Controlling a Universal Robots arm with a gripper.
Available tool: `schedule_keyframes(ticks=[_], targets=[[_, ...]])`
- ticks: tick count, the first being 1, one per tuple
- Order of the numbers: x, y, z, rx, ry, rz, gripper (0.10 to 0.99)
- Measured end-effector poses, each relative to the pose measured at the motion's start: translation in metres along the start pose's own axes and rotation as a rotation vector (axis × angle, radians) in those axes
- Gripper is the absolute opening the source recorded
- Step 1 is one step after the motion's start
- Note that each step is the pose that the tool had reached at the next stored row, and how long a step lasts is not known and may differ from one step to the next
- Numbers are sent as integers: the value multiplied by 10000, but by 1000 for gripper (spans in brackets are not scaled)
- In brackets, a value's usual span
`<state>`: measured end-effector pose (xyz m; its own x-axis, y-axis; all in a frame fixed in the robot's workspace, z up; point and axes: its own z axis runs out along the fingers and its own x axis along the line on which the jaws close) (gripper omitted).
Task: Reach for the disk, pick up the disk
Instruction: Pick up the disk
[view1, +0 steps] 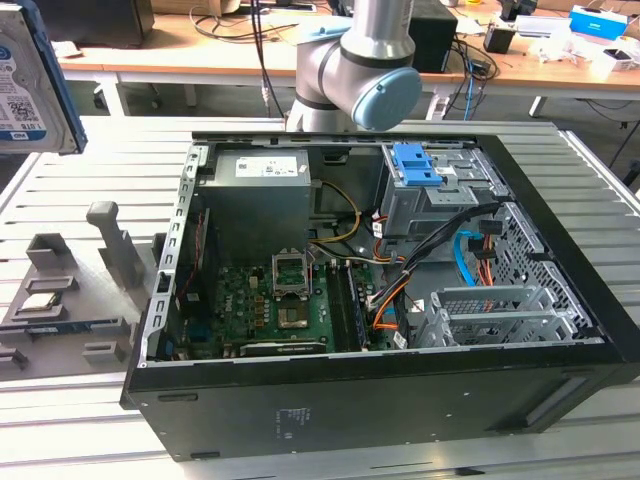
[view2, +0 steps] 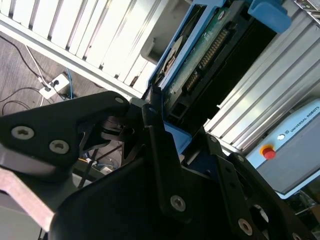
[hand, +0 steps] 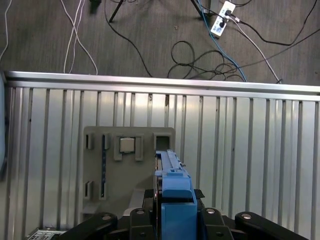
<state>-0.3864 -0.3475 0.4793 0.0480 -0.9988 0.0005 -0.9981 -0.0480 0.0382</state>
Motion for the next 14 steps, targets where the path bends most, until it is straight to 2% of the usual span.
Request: schedule_keyframes(ticks=[5, 6, 14], targets=[[6, -122, -4, 0, 0, -1, 369], [9, -192, -7, 1, -1, -1, 369], [21, -442, -16, 2, -1, -1, 369]])
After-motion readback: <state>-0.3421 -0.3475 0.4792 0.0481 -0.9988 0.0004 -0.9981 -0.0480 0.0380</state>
